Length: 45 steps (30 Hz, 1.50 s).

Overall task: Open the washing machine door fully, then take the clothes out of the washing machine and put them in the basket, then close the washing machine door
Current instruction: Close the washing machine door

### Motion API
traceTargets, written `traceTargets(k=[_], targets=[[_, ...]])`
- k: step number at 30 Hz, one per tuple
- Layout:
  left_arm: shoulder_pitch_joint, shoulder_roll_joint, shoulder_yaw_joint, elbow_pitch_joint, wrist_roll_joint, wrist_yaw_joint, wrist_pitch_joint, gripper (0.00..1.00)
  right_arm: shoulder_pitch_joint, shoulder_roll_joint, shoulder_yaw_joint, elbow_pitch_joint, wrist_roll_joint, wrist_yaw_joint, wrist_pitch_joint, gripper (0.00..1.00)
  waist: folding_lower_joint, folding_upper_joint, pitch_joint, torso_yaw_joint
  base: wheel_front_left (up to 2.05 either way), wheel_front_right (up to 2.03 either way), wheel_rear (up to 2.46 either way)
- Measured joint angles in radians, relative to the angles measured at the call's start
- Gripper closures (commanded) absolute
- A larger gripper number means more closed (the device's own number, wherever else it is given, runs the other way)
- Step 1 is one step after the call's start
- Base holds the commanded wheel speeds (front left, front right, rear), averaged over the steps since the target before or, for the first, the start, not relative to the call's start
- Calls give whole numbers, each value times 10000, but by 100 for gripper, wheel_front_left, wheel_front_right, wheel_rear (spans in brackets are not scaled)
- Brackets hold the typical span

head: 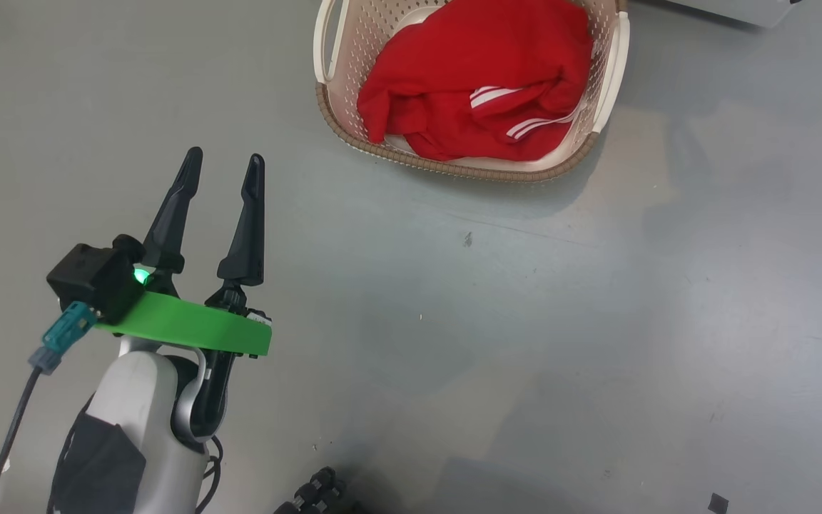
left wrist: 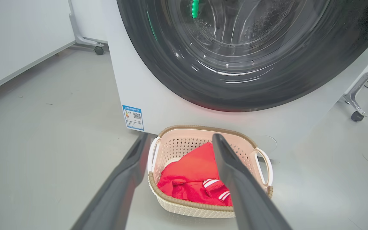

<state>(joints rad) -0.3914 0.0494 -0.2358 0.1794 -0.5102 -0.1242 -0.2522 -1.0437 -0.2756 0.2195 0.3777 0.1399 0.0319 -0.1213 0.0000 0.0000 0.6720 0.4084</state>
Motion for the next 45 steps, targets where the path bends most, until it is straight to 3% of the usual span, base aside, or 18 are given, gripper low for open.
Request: traceTargets(k=[11, 21, 38, 45], targets=[[-67, -4, 10, 376, 94, -2, 0, 0, 910, -10, 105, 1047, 105, 17, -765, 100, 0, 0, -739, -9, 0, 0, 0], [62, 330, -8, 623, 382, -2, 0, 0, 2339, 589, 324, 1509, 464, 123, -1139, 100, 0, 0, -1932, -332, 0, 0, 0], [1386, 738, 685, 863, 734, -2, 0, 0, 5258, 1321, 102, 1465, 1072, 109, -1306, 100, 0, 0, -4169, -1604, 0, 0, 0], [2123, 746, 1150, 740, 917, -2, 0, 0, 6239, 1549, -125, 700, 1239, 69, -1308, 100, 0, 0, -5117, -2357, 0, 0, 0]])
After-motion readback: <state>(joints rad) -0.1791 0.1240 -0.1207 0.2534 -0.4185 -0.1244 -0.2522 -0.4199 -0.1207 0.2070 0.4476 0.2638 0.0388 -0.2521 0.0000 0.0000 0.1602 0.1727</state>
